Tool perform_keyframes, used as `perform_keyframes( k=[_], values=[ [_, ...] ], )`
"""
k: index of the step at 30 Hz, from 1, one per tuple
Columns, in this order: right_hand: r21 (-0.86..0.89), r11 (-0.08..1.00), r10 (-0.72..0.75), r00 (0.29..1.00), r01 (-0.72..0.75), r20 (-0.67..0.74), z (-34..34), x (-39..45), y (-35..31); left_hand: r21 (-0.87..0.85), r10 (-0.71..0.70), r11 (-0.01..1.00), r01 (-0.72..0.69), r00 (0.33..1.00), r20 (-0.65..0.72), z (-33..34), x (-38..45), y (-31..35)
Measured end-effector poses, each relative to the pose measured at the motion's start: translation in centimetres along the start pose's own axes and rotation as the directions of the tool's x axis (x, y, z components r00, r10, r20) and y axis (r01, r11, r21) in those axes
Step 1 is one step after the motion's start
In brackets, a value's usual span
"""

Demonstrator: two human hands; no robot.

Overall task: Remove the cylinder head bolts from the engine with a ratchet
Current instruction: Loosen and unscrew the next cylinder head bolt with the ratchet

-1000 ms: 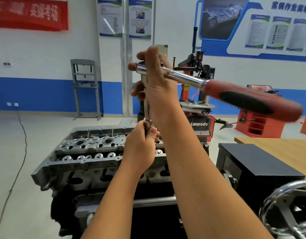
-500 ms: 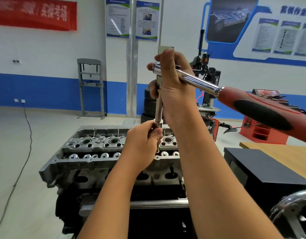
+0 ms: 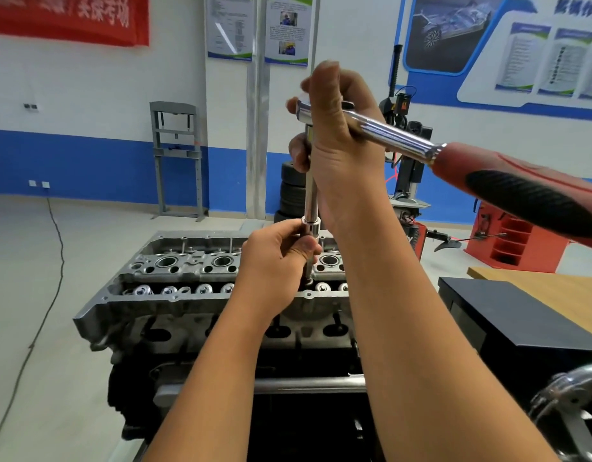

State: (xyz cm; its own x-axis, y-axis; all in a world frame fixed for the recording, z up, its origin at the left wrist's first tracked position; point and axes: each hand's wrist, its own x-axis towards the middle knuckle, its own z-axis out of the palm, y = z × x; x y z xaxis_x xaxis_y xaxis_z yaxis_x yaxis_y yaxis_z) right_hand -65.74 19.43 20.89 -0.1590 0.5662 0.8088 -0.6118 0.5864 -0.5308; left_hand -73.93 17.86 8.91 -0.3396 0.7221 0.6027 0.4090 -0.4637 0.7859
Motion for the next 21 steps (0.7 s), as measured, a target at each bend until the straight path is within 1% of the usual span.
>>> perform_keyframes(
  k=[4,7,9,11,13,14,15,16,18,20,21],
  values=[
    [-0.056,0.998,0.036,0.999,-0.038,-0.039,0.1,0.3,0.1,-0.033,-0.002,0.999,0.004,0.998,0.062,-0.1,0.0,0.3],
    [-0.122,0.987,0.103,0.995,-0.102,0.006,-0.3,0.4,0.3,0.007,0.017,1.000,-0.017,1.000,0.010,0.1,-0.2,0.5],
    [-0.049,0.985,0.166,0.984,-0.163,0.061,-1.0,0.6,0.2,0.009,0.019,1.000,-0.019,0.999,-0.028,0.5,-0.4,0.5],
    [0.076,0.961,0.258,0.960,-0.267,0.106,-1.9,0.7,0.0,0.024,0.022,1.000,-0.021,0.999,-0.045,0.8,-0.6,0.6],
    [0.165,0.927,0.319,0.940,-0.336,0.118,-2.7,0.8,-0.2,0.070,0.029,0.997,-0.028,0.999,-0.014,0.8,-0.6,0.5],
    [0.183,0.924,0.322,0.942,-0.335,0.098,-2.7,0.8,-0.2,0.077,0.021,0.997,-0.022,1.000,0.018,0.6,-0.5,0.5],
    [0.171,0.939,0.294,0.954,-0.299,0.054,-2.5,0.7,0.0,0.070,0.010,0.997,-0.013,0.999,0.050,0.4,-0.4,0.4],
    [0.125,0.965,0.233,0.972,-0.231,0.000,-2.2,0.5,0.1,0.063,0.008,0.998,-0.012,0.997,0.071,0.3,-0.3,0.3],
    [-0.035,0.997,0.064,0.995,-0.067,-0.080,-1.2,0.0,0.5,0.069,0.029,0.997,-0.034,0.997,0.071,0.1,-0.1,0.2],
    [-0.215,0.975,-0.072,0.991,0.047,-0.110,-0.5,-0.1,1.0,0.068,0.052,0.996,-0.055,0.998,0.046,0.1,-0.1,0.1],
    [-0.324,0.942,-0.124,0.986,0.082,-0.111,-0.3,0.1,1.2,0.057,0.056,0.997,-0.059,0.998,0.039,0.1,-0.1,0.1]
  ],
)
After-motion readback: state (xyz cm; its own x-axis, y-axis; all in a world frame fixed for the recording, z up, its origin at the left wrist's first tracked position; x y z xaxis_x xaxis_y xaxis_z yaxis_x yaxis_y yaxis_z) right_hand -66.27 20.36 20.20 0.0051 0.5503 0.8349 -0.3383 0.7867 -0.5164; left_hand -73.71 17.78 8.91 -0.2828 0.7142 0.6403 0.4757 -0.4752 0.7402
